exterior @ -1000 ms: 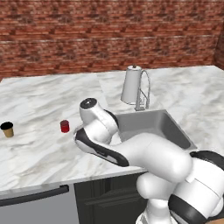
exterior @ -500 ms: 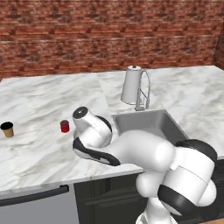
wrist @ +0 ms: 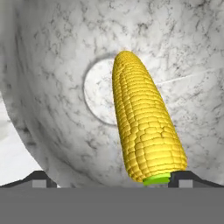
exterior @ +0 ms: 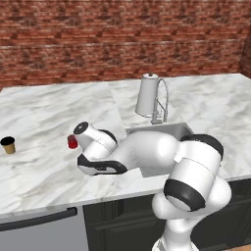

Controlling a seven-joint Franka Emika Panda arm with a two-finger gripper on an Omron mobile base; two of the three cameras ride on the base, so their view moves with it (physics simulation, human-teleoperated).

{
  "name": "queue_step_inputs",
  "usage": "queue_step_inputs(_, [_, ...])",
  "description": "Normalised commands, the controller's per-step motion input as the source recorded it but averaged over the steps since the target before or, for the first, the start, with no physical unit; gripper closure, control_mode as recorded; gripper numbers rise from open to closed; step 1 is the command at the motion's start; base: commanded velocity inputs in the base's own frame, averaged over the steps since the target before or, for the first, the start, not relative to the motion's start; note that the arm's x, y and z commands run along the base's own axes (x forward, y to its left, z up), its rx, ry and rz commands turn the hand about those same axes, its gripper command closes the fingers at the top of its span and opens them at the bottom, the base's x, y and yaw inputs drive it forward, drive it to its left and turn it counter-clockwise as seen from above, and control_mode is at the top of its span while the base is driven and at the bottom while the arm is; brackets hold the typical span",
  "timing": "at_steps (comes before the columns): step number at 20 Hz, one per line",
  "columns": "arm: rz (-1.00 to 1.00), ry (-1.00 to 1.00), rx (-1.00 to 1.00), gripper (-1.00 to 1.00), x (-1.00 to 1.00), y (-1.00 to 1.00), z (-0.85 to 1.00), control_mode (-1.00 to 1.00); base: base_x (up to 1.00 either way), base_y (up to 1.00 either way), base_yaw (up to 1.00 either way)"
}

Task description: Pick the corn from the sink and place it in the bowl. Then pick the bowl and place it in the microwave. Then close the microwave door and press the start button.

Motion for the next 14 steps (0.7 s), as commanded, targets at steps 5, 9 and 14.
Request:
queue_step_inputs(5, [0.08,0.03,-0.03,1.00,-0.01,0.00,-0.19,-1.00,0.00,0.00,0.00])
queue_step_inputs(9, [0.01,0.00,0.00,1.00,-0.11,-0.01,-0.05,-1.00,0.00,0.00,0.00])
queue_step_inputs(14, [0.00,-0.01,0.00,1.00,-0.31,-0.10,-0.02,-1.00,0.00,0.00,0.00])
